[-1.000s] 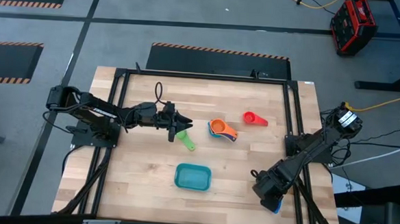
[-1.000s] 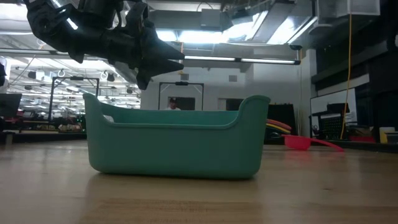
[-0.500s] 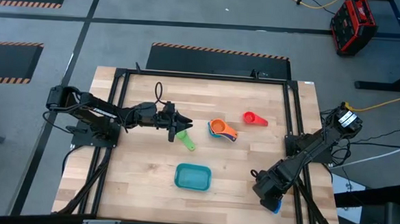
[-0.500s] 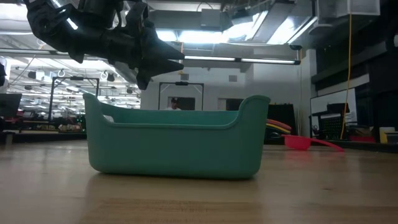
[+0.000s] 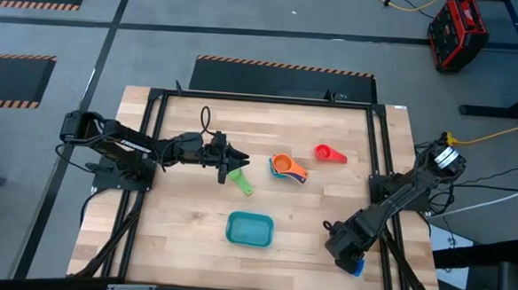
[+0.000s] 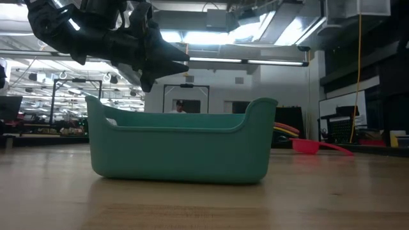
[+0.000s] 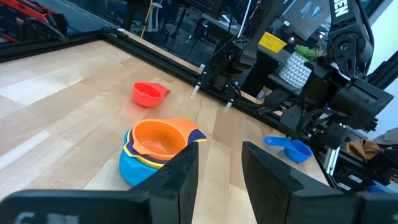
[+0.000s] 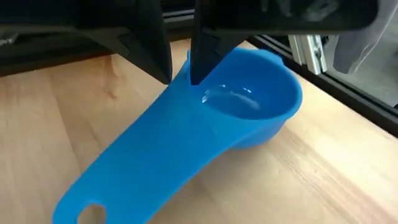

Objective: Nest measuring cups in basket
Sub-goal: Stack the blue measuring cup on top of the orange measuring cup

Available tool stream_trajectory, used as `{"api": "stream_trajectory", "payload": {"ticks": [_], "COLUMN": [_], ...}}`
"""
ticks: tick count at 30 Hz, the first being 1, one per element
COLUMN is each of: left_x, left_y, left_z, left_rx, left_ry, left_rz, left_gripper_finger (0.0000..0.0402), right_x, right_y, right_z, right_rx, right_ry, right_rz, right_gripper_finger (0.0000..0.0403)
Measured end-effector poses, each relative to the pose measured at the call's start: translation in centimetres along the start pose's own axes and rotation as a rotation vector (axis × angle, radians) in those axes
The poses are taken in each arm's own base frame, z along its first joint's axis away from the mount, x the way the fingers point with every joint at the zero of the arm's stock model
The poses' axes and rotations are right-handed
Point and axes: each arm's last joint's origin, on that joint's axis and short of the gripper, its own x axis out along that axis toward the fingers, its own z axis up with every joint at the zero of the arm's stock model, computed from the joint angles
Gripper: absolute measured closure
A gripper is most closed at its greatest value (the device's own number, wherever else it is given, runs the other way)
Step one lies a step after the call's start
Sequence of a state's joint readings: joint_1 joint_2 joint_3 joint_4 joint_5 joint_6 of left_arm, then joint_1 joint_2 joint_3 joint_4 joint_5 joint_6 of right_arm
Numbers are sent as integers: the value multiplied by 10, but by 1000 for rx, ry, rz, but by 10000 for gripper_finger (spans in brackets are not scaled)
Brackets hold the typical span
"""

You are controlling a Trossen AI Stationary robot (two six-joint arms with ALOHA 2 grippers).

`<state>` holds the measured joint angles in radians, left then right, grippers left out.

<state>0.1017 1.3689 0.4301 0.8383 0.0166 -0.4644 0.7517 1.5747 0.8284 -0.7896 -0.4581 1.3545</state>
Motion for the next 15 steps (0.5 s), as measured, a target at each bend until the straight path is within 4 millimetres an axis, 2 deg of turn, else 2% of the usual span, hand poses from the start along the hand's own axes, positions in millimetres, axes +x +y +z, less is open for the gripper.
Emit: {"api": "stream_trajectory", "payload": {"ticks": [11, 15], "left_x": [0, 0], "left_y": [0, 0], "left_z": [0, 0], "left_rx": [0, 1], "left_ry": [0, 0], "left_rz": [0, 0], "left_gripper_finger": [286, 286], "right_x": [12, 14], "right_y": [5, 5], "right_z": [8, 8], "right_rx": [7, 9], "right_ry": [-4, -1], "right_rz": [-14, -20], "right_gripper_finger": [341, 354]}}
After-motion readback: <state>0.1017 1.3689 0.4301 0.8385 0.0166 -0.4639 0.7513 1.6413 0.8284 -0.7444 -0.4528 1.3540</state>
